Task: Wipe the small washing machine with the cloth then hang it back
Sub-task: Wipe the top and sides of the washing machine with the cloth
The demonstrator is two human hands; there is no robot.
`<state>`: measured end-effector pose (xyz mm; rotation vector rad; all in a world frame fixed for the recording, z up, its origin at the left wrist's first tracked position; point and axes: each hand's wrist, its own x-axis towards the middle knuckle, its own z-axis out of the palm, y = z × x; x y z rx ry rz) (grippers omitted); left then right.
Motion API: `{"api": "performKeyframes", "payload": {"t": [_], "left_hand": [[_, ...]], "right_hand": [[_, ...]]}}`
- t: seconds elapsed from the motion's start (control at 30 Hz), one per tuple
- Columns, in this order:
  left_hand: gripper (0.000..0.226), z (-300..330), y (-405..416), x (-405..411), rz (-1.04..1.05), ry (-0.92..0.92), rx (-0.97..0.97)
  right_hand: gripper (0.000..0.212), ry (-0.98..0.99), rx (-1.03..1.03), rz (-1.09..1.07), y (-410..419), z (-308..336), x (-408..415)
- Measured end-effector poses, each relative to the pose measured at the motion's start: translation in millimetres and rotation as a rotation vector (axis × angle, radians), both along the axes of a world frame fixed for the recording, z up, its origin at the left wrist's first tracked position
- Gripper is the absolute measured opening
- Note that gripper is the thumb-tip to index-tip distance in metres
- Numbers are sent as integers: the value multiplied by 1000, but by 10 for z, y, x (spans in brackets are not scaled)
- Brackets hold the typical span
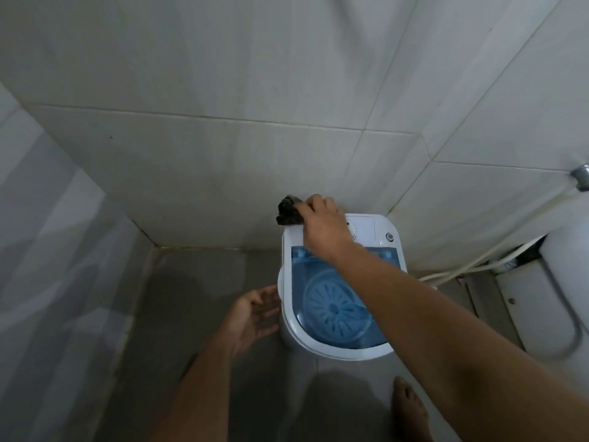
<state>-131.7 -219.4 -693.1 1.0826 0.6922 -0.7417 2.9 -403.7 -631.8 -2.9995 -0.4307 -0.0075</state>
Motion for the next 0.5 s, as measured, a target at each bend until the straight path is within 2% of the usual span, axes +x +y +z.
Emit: {"api": "performKeyframes", "payload": {"t": [0.13, 0.4, 0.5], "left_hand": [[58, -43, 44, 7, 42, 46, -56], [48, 133, 22, -117, 167, 41, -149], [49, 224, -18, -161, 164, 8, -58]], "right_hand": [[54, -20, -119, 310, 190, -150, -316], [50, -13, -63, 478, 65, -247, -1329], [52, -2, -93, 608, -82, -287, -1793]]}}
